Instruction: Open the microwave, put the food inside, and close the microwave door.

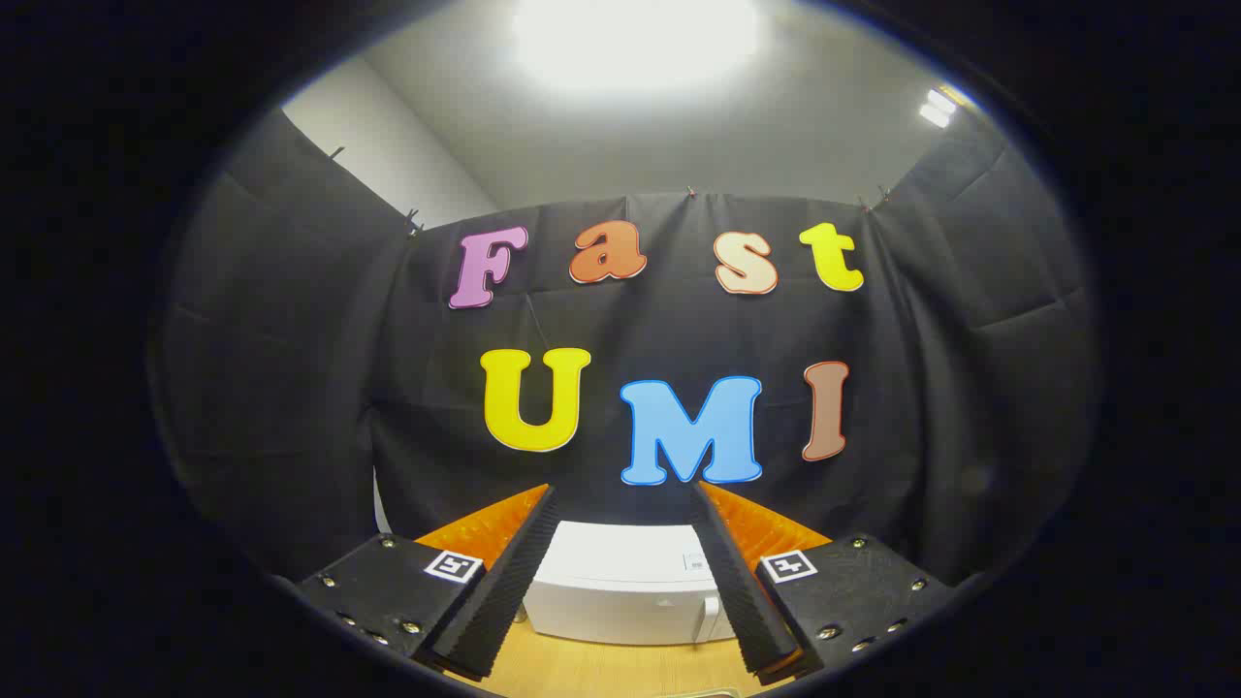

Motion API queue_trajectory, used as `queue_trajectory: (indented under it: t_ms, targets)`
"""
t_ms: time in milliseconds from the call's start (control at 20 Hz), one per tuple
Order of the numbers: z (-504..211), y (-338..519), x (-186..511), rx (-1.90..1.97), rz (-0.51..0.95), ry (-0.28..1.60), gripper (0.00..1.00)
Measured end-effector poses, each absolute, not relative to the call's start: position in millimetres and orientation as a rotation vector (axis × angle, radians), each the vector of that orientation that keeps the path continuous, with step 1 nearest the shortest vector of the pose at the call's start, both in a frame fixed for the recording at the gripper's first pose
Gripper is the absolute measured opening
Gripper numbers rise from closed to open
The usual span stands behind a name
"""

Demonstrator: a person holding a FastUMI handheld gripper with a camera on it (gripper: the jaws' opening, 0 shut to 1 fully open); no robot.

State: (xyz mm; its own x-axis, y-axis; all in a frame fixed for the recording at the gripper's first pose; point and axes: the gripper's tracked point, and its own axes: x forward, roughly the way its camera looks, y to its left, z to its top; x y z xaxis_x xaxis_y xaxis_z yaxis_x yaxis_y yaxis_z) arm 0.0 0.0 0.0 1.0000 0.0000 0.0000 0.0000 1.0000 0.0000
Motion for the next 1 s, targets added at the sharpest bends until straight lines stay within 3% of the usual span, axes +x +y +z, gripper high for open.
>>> queue_trajectory:
  t_ms: [1000]
  targets:
    - [0.8,12.4,-10.1,-0.007,0.019,-0.011,0.89]
